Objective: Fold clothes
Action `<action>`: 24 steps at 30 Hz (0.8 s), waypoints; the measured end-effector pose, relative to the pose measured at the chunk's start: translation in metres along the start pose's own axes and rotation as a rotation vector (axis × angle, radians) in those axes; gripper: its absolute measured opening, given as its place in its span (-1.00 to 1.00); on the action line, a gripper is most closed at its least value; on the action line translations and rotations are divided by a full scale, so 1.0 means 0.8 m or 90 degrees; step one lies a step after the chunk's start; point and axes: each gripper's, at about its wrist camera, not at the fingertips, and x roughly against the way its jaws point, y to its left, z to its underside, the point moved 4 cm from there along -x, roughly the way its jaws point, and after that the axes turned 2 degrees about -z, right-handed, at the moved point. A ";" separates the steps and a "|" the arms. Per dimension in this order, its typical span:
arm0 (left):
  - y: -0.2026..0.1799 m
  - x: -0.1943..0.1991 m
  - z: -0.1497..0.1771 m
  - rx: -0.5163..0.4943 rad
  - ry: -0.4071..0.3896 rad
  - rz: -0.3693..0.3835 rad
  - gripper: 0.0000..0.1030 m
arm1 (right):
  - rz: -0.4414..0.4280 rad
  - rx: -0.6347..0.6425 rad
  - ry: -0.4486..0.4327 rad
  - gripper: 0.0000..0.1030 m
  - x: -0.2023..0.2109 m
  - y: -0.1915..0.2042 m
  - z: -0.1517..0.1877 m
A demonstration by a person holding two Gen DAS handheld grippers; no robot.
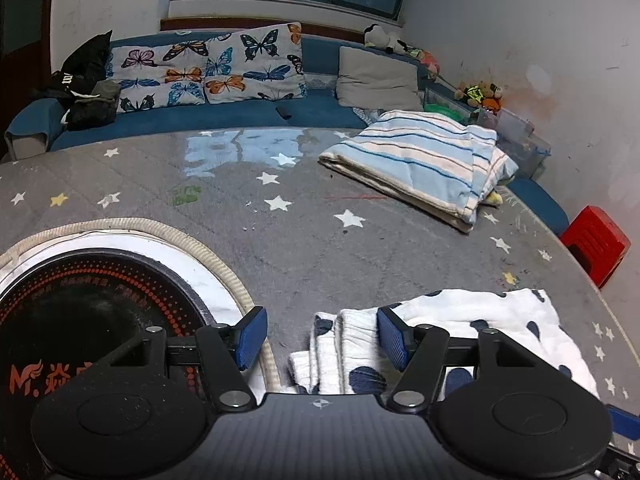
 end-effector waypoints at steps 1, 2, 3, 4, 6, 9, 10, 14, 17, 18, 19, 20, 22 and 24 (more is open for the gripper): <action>-0.001 0.002 0.001 -0.001 -0.002 0.001 0.24 | 0.000 0.000 0.000 0.08 -0.002 0.001 -0.001; -0.003 0.005 0.002 -0.002 -0.001 0.002 0.25 | 0.000 -0.001 0.001 0.14 -0.004 0.001 -0.001; -0.003 0.006 0.003 -0.004 0.000 0.004 0.27 | -0.001 -0.002 0.003 0.15 -0.007 0.002 -0.001; -0.004 0.008 0.005 -0.005 0.001 0.006 0.29 | -0.001 -0.003 0.005 0.16 -0.009 0.002 -0.001; -0.006 0.011 0.009 -0.008 0.002 0.010 0.33 | 0.001 -0.004 0.010 0.28 -0.013 0.003 0.001; -0.008 0.019 0.014 -0.018 -0.003 0.011 0.40 | 0.009 -0.006 0.012 0.41 -0.015 0.004 0.004; -0.009 0.022 0.015 -0.023 -0.007 0.011 0.45 | 0.011 -0.007 0.011 0.49 -0.015 0.005 0.004; -0.012 0.039 0.021 -0.040 -0.026 0.016 0.70 | 0.022 -0.007 -0.004 0.65 -0.008 0.007 0.003; -0.017 0.054 0.029 -0.060 -0.045 0.022 0.89 | 0.028 -0.006 -0.013 0.85 -0.002 0.011 0.004; -0.019 0.059 0.032 -0.071 -0.051 0.024 0.95 | 0.031 -0.007 -0.016 0.85 -0.001 0.012 0.005; -0.022 0.065 0.036 -0.083 -0.059 0.024 1.00 | 0.032 -0.008 -0.018 0.85 0.001 0.013 0.006; -0.025 0.071 0.039 -0.094 -0.067 0.025 1.00 | 0.032 -0.010 -0.021 0.86 0.003 0.014 0.006; -0.028 0.080 0.046 -0.108 -0.074 0.031 1.00 | 0.039 -0.018 -0.027 0.95 0.007 0.015 0.008; -0.029 0.088 0.052 -0.114 -0.074 0.038 1.00 | 0.049 -0.024 -0.036 1.00 0.012 0.016 0.009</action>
